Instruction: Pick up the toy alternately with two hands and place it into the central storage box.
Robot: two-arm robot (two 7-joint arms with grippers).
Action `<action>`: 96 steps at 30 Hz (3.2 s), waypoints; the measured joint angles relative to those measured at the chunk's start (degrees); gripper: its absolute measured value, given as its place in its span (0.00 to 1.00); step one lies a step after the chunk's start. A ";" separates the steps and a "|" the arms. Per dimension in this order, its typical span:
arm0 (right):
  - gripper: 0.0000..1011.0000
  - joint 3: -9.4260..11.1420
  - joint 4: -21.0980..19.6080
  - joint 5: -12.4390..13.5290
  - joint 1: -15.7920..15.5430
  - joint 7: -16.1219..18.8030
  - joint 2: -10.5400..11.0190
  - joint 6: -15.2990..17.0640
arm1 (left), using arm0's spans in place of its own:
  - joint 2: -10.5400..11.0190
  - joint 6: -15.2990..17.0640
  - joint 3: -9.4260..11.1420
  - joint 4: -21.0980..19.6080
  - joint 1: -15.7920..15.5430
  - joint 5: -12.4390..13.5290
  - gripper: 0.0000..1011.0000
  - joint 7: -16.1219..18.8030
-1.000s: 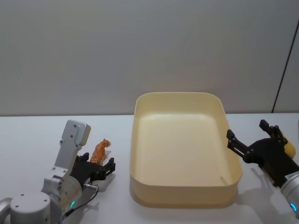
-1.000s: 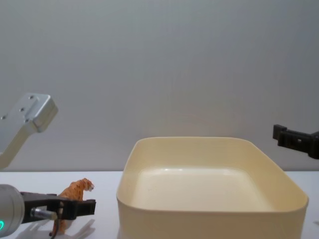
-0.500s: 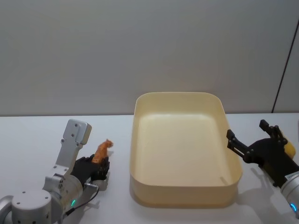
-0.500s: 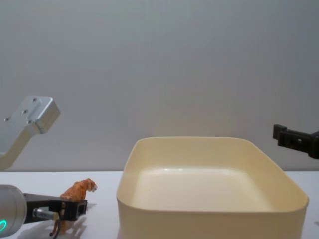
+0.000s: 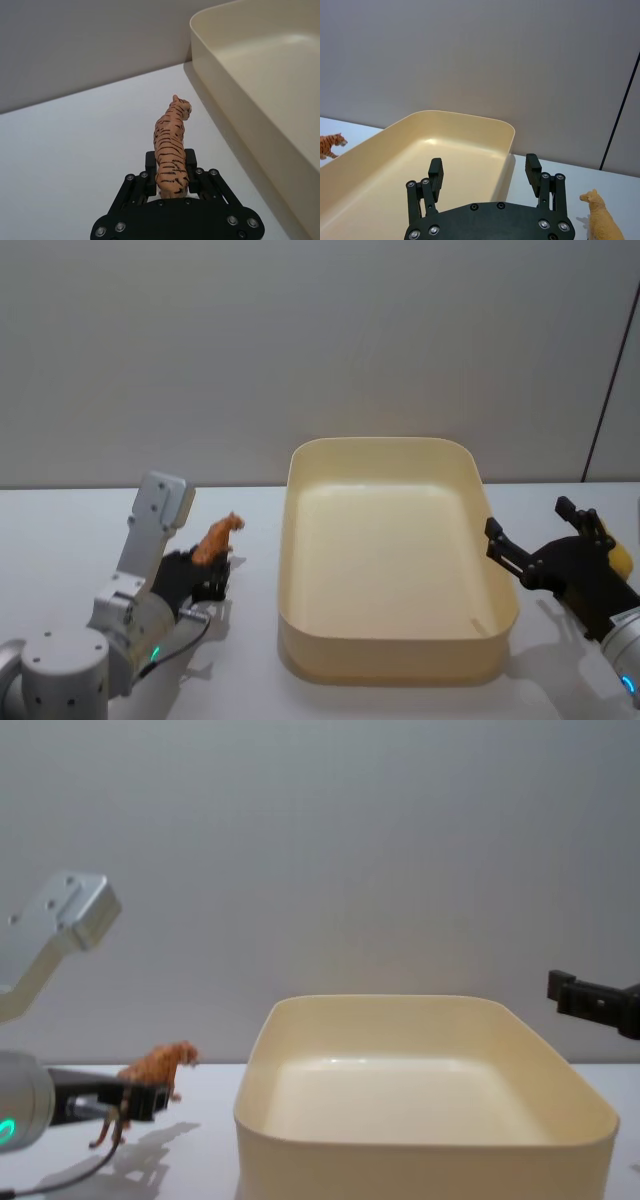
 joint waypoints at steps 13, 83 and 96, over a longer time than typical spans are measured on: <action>0.99 0.00 0.00 0.00 0.00 0.00 0.00 0.00 | -1.01 -2.98 -0.82 0.62 -4.73 3.32 0.30 -7.08; 0.99 0.00 0.00 0.00 0.00 0.00 0.00 0.00 | -10.03 -13.10 0.57 43.27 -36.40 15.89 0.99 -60.40; 0.99 0.00 0.00 0.00 0.00 0.00 0.00 0.00 | -10.14 -13.24 0.63 43.93 -36.83 16.07 0.99 -60.97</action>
